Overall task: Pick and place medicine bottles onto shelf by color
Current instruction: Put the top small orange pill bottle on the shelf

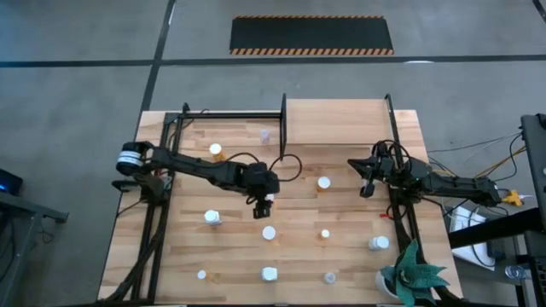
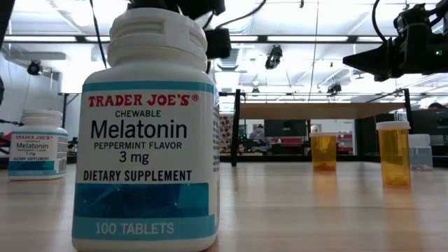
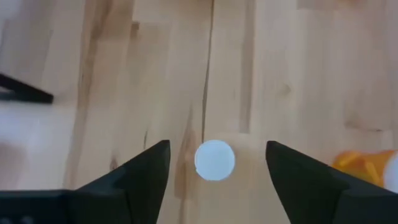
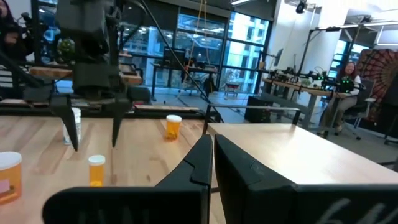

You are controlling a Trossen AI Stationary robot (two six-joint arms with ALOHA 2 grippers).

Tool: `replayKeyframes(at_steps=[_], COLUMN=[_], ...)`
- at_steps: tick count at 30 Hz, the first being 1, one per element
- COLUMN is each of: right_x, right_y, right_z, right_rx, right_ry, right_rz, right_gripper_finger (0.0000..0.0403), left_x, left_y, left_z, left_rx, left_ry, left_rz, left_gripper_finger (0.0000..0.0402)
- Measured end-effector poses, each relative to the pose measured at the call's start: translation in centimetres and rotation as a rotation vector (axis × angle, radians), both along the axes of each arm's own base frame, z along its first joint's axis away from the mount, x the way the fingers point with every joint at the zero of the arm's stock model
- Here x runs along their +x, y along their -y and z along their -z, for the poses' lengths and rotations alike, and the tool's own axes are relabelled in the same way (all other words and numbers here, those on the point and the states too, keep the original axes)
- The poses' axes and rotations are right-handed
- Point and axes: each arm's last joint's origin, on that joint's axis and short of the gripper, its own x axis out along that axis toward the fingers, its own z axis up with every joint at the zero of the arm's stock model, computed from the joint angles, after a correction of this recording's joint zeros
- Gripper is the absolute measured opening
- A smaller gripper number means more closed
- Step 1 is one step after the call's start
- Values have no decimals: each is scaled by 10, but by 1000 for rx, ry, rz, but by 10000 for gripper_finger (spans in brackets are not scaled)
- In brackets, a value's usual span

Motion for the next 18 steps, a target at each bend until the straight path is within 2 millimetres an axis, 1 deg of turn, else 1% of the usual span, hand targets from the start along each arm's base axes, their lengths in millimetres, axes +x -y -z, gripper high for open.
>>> replayKeyframes(at_steps=[3,11,18], right_x=[0,0,0], right_y=[0,0,0], right_z=[0,1,0], right_rx=[6,8,8], right_ry=[1,-4,-3], right_rz=[-8,-9,-8], right_gripper_finger=[9,9,9], left_x=[1,0,3], left_y=[-4,-3,-3], left_z=[7,28,28], left_rx=[-23,-39,-46], left_ry=[-14,-53,-15], left_rz=[-25,-14,-11], left_gripper_finger=[251,251,250])
